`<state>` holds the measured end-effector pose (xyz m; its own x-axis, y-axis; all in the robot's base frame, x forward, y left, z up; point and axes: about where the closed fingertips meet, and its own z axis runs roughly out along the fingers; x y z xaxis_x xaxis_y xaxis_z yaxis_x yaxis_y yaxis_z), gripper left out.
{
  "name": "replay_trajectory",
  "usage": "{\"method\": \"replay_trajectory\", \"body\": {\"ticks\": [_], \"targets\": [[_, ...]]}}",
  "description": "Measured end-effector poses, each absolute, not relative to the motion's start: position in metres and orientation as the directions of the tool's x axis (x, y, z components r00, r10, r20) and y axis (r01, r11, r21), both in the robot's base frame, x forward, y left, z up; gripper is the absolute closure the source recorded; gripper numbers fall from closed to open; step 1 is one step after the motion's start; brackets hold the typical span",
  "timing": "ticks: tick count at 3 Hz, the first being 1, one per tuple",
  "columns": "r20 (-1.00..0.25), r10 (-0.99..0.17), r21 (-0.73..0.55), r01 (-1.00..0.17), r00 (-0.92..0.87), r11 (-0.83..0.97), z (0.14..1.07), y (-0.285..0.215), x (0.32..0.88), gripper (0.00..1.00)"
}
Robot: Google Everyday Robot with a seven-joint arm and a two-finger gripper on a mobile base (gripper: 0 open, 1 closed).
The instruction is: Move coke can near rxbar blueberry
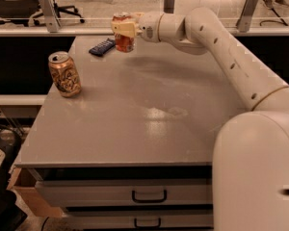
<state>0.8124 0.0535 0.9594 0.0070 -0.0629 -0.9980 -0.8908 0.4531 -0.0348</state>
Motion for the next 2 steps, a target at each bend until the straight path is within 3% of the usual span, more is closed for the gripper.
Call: {"method": "replay_trajectory", "body": {"ticks": [2], "targets": [[-0.997, -0.049, 0.024, -0.860, -0.056, 0.510, 0.918, 0.048, 0.833, 1.00]]}}
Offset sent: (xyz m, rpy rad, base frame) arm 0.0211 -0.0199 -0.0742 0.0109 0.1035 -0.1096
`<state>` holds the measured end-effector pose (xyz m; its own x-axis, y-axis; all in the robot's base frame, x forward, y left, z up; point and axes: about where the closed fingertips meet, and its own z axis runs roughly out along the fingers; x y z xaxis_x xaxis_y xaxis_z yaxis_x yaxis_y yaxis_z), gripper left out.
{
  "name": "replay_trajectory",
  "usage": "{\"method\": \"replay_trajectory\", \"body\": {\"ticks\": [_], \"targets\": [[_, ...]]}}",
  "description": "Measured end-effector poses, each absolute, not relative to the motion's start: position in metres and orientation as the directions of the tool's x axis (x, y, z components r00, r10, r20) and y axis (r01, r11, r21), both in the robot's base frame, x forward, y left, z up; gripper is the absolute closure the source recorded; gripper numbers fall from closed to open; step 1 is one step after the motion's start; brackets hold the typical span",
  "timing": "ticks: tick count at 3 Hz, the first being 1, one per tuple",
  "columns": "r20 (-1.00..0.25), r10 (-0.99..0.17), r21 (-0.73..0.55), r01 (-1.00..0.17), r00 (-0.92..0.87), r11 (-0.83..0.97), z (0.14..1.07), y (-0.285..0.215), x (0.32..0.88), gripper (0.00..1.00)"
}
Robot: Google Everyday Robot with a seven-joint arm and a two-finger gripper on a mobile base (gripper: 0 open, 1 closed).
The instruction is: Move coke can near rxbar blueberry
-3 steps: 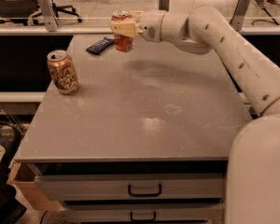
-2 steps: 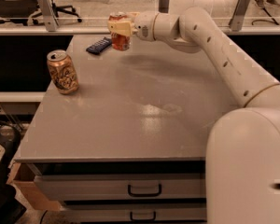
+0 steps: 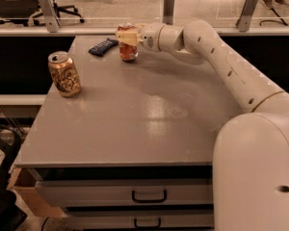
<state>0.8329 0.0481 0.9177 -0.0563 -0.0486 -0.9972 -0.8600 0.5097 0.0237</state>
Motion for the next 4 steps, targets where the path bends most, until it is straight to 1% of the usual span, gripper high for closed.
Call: {"method": "replay_trajectory", "body": {"ticks": [1, 2, 4], "targets": [[-0.997, -0.037, 0.043, -0.849, -0.073, 0.527, 0.9001, 0.0416, 0.8299, 1.00], [-0.997, -0.037, 0.043, -0.849, -0.073, 0.527, 0.9059, 0.0417, 0.8299, 0.83], [-0.997, -0.037, 0.043, -0.849, -0.074, 0.527, 0.9071, 0.0419, 0.8299, 0.37]]}}
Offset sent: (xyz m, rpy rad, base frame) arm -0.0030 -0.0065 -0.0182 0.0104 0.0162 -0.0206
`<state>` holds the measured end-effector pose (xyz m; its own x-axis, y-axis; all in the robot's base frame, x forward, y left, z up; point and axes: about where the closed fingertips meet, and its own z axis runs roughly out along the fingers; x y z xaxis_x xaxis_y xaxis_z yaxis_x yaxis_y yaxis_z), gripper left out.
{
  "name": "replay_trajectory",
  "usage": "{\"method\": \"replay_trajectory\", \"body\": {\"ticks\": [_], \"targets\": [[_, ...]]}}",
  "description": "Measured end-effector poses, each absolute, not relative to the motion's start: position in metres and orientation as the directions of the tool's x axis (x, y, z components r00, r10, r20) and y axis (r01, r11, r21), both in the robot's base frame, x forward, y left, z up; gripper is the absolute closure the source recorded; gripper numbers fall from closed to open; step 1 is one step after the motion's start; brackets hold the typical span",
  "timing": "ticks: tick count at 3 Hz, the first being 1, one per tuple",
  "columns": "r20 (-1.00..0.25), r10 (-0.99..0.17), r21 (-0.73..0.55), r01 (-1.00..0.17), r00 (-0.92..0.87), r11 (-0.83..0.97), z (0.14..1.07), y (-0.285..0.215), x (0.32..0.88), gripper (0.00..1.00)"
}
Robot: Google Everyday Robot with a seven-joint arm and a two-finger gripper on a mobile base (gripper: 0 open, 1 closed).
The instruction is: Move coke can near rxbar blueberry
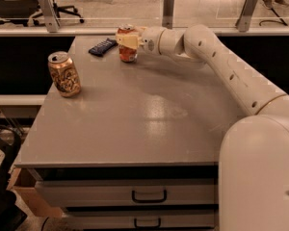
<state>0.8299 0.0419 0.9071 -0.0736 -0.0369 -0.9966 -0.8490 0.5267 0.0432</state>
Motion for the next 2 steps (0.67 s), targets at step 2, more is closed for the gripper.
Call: {"method": "replay_trajectory", "body": {"ticks": [2], "targets": [[-0.997, -0.036, 0.045, -0.853, -0.075, 0.519, 0.9061, 0.0487, 0.8292, 0.00]]}}
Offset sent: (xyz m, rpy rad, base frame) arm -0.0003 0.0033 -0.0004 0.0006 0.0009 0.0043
